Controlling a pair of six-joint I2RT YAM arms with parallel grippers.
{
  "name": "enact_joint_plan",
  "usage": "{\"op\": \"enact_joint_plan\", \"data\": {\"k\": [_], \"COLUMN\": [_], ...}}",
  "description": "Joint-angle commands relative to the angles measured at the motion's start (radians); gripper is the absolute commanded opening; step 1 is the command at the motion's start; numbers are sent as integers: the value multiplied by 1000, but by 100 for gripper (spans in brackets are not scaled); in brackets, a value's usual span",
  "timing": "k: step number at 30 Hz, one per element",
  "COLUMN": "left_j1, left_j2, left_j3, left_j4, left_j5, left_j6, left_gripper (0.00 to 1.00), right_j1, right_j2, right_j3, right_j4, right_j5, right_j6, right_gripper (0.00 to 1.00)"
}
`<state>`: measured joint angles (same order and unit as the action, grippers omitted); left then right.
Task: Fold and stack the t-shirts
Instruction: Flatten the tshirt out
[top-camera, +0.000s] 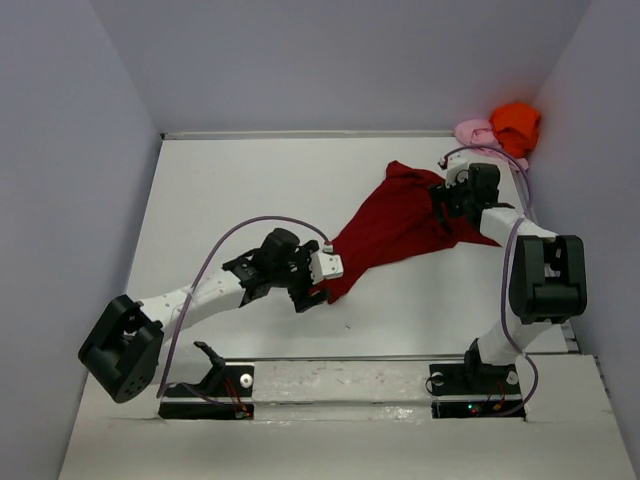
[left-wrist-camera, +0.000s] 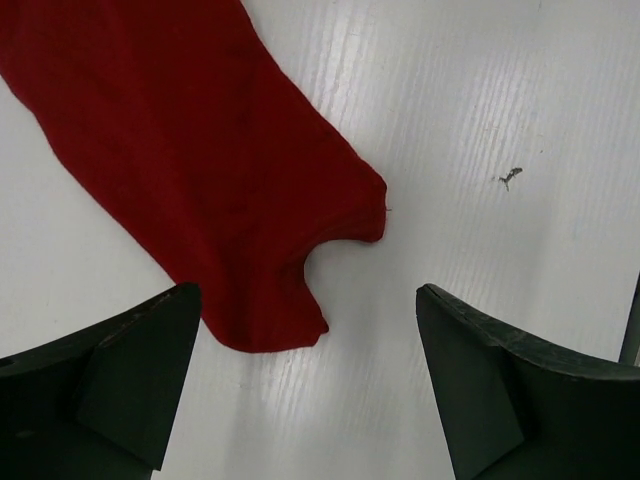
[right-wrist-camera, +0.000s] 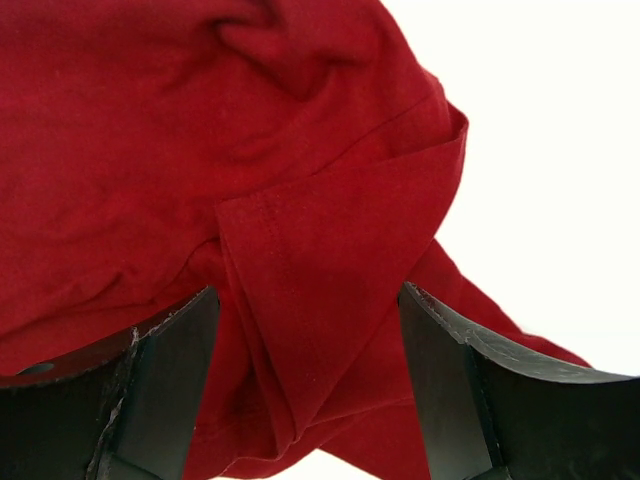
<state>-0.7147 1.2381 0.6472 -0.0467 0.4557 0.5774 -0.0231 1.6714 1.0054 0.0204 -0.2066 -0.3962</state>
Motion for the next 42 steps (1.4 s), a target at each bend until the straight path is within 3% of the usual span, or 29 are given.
{"op": "enact_joint_plan", "data": {"k": [1, 10, 16, 30, 36, 40, 42], "left_j1": [-55, -92, -106, -186, -186, -186, -186], "left_j2": [55, 181, 238, 308, 323, 345, 371], "left_j3": [5, 60, 143, 174, 155, 146, 147], "left_j4": [91, 150, 108, 74, 67, 93, 106], "left_j5": [-92, -132, -20, -64, -170, -297, -343], "left_j6": [-21, -4, -57, -70, -65, -85, -93], "left_gripper": [99, 99, 99, 99, 99, 90, 75], "right_j1": [-18, -37, -46, -46, -55, -55, -55], "right_j2": [19, 42, 42, 50, 48, 45, 45], "right_j3": [38, 41, 41, 47, 47, 45, 45], "right_j4": [30, 27, 27, 26, 27, 26, 26], "right_j5": [-25, -45, -47, -42, -48, -56, -57], "right_j6": [17, 26, 28, 37, 39, 39, 39], "right_gripper": [77, 77, 77, 77, 77, 77, 77]}}
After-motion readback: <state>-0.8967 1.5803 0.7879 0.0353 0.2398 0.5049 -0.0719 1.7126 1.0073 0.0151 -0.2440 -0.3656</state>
